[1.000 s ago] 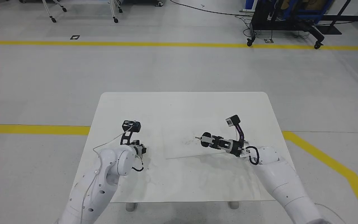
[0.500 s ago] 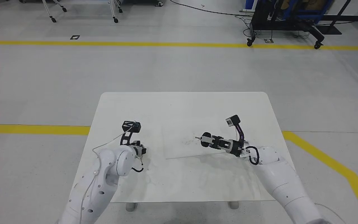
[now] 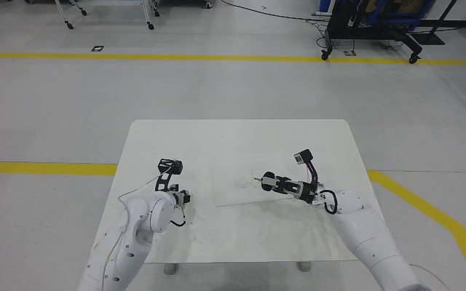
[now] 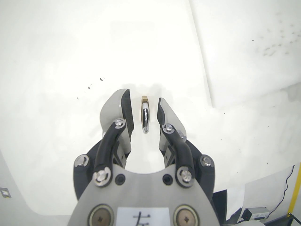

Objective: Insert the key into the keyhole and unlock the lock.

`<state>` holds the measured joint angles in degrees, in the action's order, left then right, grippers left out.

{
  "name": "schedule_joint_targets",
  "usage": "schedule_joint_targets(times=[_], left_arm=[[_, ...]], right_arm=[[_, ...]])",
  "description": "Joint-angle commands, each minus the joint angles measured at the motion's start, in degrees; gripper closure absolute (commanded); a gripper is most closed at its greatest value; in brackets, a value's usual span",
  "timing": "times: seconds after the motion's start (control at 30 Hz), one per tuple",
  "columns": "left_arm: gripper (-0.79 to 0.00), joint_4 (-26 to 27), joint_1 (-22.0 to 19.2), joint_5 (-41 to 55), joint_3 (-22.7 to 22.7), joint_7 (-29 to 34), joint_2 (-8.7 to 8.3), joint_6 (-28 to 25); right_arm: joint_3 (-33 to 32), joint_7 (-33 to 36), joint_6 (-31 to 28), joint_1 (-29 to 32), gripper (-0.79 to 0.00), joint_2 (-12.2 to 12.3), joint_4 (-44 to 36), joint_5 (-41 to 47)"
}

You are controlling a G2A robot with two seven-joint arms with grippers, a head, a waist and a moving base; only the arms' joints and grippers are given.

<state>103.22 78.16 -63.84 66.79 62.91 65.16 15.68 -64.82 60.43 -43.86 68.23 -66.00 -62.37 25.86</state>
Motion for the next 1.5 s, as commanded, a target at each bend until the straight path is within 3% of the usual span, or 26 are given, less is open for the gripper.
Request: schedule_joint_targets(times=[0.0,0.4,0.5,0.53,1.3,1.47], left_arm=[[-0.237,0.4,0.4,-0.3,0.1,0.1,0.00,0.0],[-0.172,1.3,1.9,-1.7,0.4,1.3,0.06,-0.3],[-0.077,1.1,1.9,-1.9,0.5,1.3,0.13,-0.4],[0.000,1.1,1.9,-1.9,0.5,1.3,0.14,-0.4],[0.000,-0.3,0.9,-5.4,0.0,2.7,0.69,-1.7],[0.000,0.8,1.6,-0.4,1.7,-2.1,0.94,-2.4]], right_arm=[[0.0,0.0,0.0,0.0,0.000,0.0,0.0,0.0],[0.0,0.0,0.0,0.0,0.000,0.0,0.0,0.0],[0.0,0.0,0.0,0.0,0.000,0.0,0.0,0.0],[0.0,0.0,0.0,0.0,0.000,0.0,0.0,0.0],[0.0,0.0,0.0,0.0,0.000,0.0,0.0,0.0],[0.0,0.0,0.0,0.0,0.000,0.0,0.0,0.0]])
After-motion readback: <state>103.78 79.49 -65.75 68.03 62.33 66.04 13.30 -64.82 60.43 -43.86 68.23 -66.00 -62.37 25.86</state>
